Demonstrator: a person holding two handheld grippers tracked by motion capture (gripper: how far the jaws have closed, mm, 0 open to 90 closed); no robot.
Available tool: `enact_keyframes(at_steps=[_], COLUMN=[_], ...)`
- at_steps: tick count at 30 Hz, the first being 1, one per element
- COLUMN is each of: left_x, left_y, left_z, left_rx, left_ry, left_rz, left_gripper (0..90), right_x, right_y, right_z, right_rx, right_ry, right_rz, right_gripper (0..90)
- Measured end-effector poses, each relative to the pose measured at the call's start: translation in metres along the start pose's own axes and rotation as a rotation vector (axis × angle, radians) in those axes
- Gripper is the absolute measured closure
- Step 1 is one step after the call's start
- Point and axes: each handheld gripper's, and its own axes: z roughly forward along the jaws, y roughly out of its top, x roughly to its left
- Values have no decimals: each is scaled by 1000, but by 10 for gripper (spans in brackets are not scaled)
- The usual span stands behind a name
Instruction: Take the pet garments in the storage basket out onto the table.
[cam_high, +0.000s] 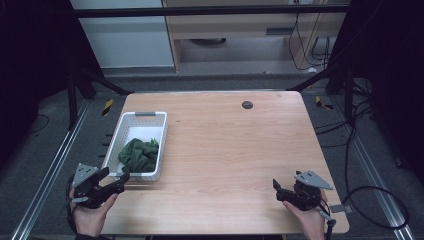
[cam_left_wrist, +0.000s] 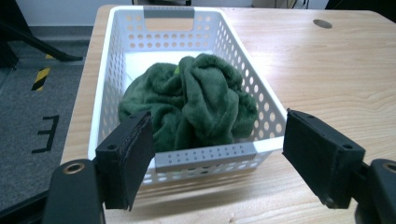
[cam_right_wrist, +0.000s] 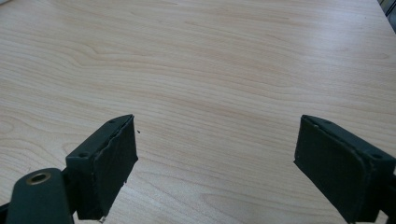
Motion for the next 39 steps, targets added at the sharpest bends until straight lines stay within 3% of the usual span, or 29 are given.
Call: enact_keyframes(at_steps=[8, 19, 39], left_x=[0, 0, 2], left_y=[20, 36, 57], left_z=[-1, 3, 32], left_rx=[8, 18, 99], left_ry=[-2, -1, 20], left_rz=[36, 45, 79], left_gripper=[232, 231, 230], right_x=[0, 0, 1], right_y=[0, 0, 0], right_z=[0, 0, 2], right_rx=[3, 2, 8], right_ry=[-2, 0, 1], right_rz=[0, 0, -12], right_gripper=[124, 120, 112])
